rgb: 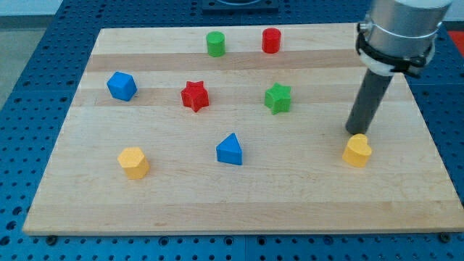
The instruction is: Move the heart diagonal to the triangle
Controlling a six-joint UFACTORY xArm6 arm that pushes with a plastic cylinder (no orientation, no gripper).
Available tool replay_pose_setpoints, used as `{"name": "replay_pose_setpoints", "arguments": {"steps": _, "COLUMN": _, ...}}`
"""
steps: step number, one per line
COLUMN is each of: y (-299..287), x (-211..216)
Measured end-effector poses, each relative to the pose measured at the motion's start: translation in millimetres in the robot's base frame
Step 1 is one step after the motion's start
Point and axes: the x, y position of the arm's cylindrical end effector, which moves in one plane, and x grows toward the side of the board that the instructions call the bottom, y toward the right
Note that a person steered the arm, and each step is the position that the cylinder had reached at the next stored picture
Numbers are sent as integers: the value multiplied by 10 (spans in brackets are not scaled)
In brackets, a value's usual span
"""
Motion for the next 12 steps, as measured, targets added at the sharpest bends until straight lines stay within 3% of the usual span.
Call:
{"name": "replay_pose_setpoints", "arguments": {"steps": 9, "y": -389, "x": 208}}
{"name": "replay_pose_setpoints", "arguments": {"steps": 12, "y": -389, "x": 464}}
